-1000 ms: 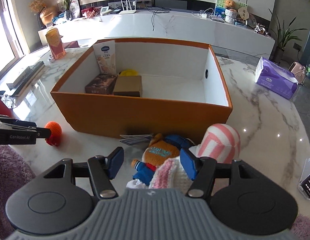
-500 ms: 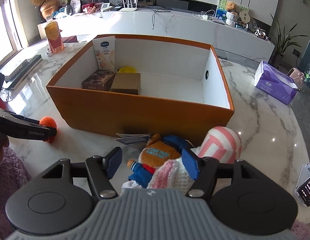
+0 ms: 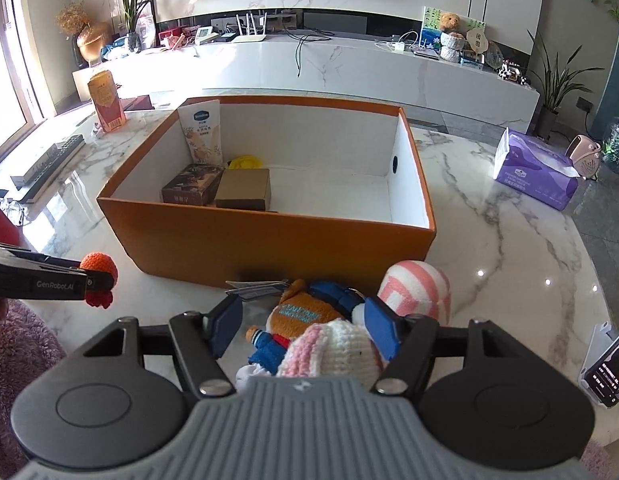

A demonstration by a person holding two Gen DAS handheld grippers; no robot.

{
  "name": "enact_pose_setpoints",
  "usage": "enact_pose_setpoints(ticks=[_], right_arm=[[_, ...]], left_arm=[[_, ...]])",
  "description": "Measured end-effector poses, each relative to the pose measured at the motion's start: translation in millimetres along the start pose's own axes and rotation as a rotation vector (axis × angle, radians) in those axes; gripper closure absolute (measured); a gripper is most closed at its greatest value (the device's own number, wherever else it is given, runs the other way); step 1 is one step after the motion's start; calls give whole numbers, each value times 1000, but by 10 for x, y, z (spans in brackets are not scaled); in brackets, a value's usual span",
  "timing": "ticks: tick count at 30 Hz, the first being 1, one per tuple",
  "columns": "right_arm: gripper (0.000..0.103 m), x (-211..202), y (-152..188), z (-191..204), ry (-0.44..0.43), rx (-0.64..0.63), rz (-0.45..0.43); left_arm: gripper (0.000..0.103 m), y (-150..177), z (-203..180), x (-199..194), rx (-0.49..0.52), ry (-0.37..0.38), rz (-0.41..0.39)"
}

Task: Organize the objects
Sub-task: 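Grasp the orange crocheted fruit with the left gripper while the right approaches the crocheted bunny, then grasp the white and pink crocheted bunny with the right gripper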

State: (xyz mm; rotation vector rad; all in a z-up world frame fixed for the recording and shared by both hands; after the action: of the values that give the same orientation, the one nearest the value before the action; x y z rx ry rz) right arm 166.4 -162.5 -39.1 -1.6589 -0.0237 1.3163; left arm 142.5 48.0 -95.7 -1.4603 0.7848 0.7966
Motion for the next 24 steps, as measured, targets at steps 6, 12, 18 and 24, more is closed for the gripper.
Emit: enact_pose_setpoints(ticks=[6,12,18,24], right_arm=[[34,-157,93,-217,26,52,-4],[34,-225,193,-425,38,119,4],[31,-124,227,-432,-53,206,38],[30,110,365,-396,-26,188,127]], left_arm=[[57,22,-397,-260,39,124,-25],[57,25,-723,-383,83,206,-31],[57,19,-887,-402,108,221,-32],[57,59,-902,-385,118,212,-18]])
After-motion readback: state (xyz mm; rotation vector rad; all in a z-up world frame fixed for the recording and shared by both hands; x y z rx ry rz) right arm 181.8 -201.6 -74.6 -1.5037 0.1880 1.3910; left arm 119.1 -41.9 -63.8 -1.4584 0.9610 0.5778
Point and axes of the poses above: each gripper's, at about its wrist camera, not at the fingertips, and x roughly the way its jaws point, z to its left, y to its underside, the point moved 5 cm from there along x, roughly the way its jaws point, and after that the axes turned 5 degrees about -y, right-handed, at the moved point
